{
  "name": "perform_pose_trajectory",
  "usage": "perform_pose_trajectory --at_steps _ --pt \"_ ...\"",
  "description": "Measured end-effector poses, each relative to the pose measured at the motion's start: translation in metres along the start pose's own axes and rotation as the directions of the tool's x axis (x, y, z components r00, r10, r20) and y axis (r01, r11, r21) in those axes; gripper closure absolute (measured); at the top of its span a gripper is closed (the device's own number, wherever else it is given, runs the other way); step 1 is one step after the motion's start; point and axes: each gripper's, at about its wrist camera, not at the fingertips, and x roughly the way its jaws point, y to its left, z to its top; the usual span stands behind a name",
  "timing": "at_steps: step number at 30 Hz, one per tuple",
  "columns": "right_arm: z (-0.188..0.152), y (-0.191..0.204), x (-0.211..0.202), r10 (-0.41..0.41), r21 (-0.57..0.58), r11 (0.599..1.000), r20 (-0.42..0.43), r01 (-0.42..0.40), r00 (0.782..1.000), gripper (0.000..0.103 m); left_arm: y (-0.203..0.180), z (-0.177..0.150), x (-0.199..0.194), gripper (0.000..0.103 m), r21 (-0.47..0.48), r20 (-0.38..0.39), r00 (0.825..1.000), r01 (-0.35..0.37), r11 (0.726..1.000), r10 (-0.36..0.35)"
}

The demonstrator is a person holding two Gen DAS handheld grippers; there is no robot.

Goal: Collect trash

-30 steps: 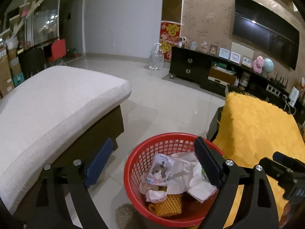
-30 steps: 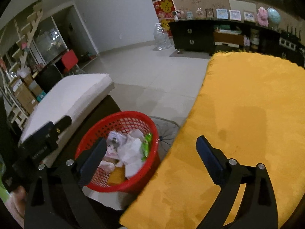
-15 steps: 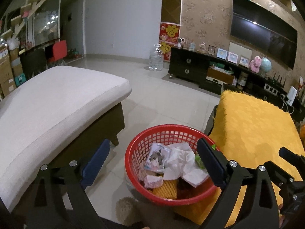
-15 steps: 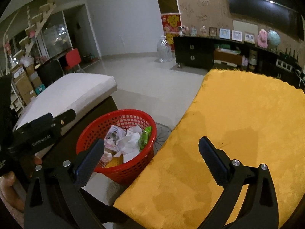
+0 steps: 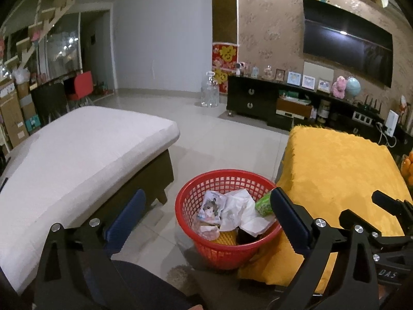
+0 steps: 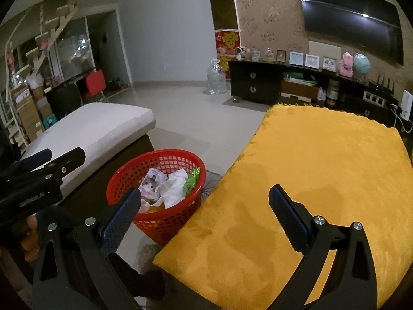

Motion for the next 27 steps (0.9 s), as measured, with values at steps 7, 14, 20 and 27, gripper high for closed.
perform_pose_trajectory --at_steps 7,14,20,27 --pt "0.003 0.012 -0.02 0.02 -0.019 1.0 0.046 -0.019 0.999 0.007 -0.001 0.0 -0.019 0.008 0.009 0.03 0.999 -0.01 1.0 0.01" --pt "0.001 0.016 -0.028 0.02 -0.027 0.999 0.047 -0.019 0.999 0.007 0.003 0.001 -0.032 0.008 0.008 0.052 0.998 -0.026 1.0 0.025" --pt "0.001 0.026 -0.036 0.019 -0.046 0.999 0.057 -0.016 0.998 0.007 0.007 -0.002 -0.036 0.008 0.007 0.057 0.998 -0.034 0.999 0.033" --pt "0.001 0.025 -0.039 0.013 -0.043 0.999 0.065 -0.01 0.998 0.007 0.008 -0.002 -0.039 0.008 0.003 0.062 0.997 -0.04 0.999 0.04"
